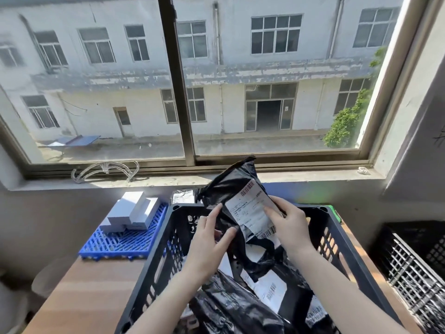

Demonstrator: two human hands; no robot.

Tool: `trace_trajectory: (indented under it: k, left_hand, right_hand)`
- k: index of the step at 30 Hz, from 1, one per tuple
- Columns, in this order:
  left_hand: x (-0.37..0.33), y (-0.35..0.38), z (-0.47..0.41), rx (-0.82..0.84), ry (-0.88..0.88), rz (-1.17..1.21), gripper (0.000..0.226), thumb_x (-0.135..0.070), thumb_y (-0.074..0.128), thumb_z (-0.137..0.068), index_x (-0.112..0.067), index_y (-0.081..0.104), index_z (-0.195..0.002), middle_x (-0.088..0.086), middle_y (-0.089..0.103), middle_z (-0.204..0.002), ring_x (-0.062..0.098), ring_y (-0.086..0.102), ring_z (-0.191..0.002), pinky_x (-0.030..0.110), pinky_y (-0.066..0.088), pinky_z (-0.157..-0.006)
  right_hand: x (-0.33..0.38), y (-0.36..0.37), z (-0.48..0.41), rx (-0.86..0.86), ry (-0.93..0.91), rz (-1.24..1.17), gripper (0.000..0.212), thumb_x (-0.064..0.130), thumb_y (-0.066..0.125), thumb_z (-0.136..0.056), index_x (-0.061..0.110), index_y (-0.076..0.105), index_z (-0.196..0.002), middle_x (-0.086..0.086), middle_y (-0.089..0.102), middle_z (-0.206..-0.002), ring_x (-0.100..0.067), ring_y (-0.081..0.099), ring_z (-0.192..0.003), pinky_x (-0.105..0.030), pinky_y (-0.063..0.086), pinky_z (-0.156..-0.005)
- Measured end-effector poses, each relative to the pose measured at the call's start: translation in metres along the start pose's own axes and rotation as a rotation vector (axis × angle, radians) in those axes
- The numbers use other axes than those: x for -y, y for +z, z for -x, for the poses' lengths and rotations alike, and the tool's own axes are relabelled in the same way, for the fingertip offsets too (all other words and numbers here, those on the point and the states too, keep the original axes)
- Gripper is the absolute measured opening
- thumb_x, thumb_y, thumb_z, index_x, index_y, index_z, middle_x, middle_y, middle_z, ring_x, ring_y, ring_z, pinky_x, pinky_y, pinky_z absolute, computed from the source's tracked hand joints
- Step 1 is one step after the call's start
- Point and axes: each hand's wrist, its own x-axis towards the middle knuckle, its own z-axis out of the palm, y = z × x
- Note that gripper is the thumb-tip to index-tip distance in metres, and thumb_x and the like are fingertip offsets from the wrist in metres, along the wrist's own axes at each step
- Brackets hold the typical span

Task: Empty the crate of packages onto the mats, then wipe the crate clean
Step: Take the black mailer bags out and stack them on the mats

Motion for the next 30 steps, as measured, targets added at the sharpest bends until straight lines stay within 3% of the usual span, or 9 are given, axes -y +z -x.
trace_trajectory:
  k: [3, 9, 17, 20, 25, 28, 30]
  left_hand:
    - [0.008, -0.014, -0.011, -0.065, 0.027, 0.034, 0.069, -0.064, 0.055, -0.084, -0.05, 0.025, -0.144, -0.017, 0.046, -0.119, -0.002, 0.054, -0.104, 0.032, 0.052, -0.093]
    - [0.024, -0.043, -0.042, -0.104, 0.037, 0.03, 0.073, -0.053, 0.066, -0.084, -0.041, 0.031, -0.146, -0.009, 0.043, -0.14, 0.005, 0.041, -0.128, 0.032, 0.038, -0.107]
    - [0.094, -0.098, -0.137, -0.127, -0.025, 0.072, 0.069, -0.04, 0.073, -0.081, -0.044, 0.037, -0.14, -0.011, 0.053, -0.136, 0.006, 0.047, -0.126, 0.038, 0.042, -0.107]
    - [0.122, -0.105, -0.175, -0.098, -0.037, 0.075, 0.066, -0.035, 0.072, -0.084, -0.046, 0.037, -0.139, -0.013, 0.054, -0.135, 0.004, 0.049, -0.121, 0.032, 0.042, -0.103]
    - [0.179, -0.101, -0.214, -0.015, -0.051, 0.103, 0.067, -0.032, 0.069, -0.088, -0.048, 0.033, -0.142, -0.017, 0.051, -0.136, -0.002, 0.045, -0.124, 0.02, 0.035, -0.1]
    - [0.208, -0.094, -0.224, 0.027, -0.077, 0.123, 0.064, -0.031, 0.067, -0.09, -0.044, 0.036, -0.144, -0.022, 0.045, -0.137, -0.017, 0.036, -0.123, 0.016, 0.03, -0.103]
    - [0.226, -0.088, -0.228, 0.052, -0.093, 0.118, 0.061, -0.031, 0.066, -0.09, -0.042, 0.038, -0.143, -0.022, 0.044, -0.136, -0.022, 0.033, -0.121, 0.018, 0.03, -0.105]
  right_hand:
    - [-0.001, 0.02, -0.011, 0.008, -0.001, -0.014, 0.02, 0.016, 0.061, -0.092, 0.034, 0.067, -0.101, 0.014, 0.071, -0.095, -0.003, 0.065, -0.092, -0.023, 0.052, -0.079]
    - [0.0, 0.069, -0.038, 0.061, -0.032, -0.023, 0.033, 0.017, 0.057, -0.095, 0.035, 0.053, -0.122, 0.014, 0.063, -0.111, -0.005, 0.061, -0.102, -0.03, 0.052, -0.088]
    - [-0.011, 0.159, -0.122, 0.177, 0.035, 0.006, 0.032, 0.031, 0.049, -0.097, 0.031, 0.056, -0.128, 0.012, 0.064, -0.121, -0.009, 0.06, -0.111, -0.037, 0.049, -0.096]
    - [-0.022, 0.186, -0.159, 0.195, 0.109, -0.042, 0.029, 0.019, 0.042, -0.1, 0.028, 0.061, -0.12, 0.006, 0.067, -0.115, -0.012, 0.064, -0.105, -0.031, 0.054, -0.085]
    - [-0.055, 0.222, -0.199, 0.202, 0.146, 0.216, 0.033, 0.016, 0.043, -0.098, 0.031, 0.059, -0.122, 0.012, 0.065, -0.113, -0.008, 0.059, -0.103, -0.02, 0.049, -0.08]
    - [-0.077, 0.238, -0.209, 0.225, 0.216, 0.244, 0.033, 0.017, 0.046, -0.098, 0.037, 0.059, -0.121, 0.013, 0.066, -0.116, -0.009, 0.06, -0.106, -0.031, 0.051, -0.09]
    - [-0.092, 0.247, -0.215, 0.253, 0.219, 0.346, 0.032, 0.016, 0.045, -0.099, 0.03, 0.058, -0.124, 0.01, 0.065, -0.119, -0.012, 0.059, -0.108, -0.033, 0.048, -0.092]
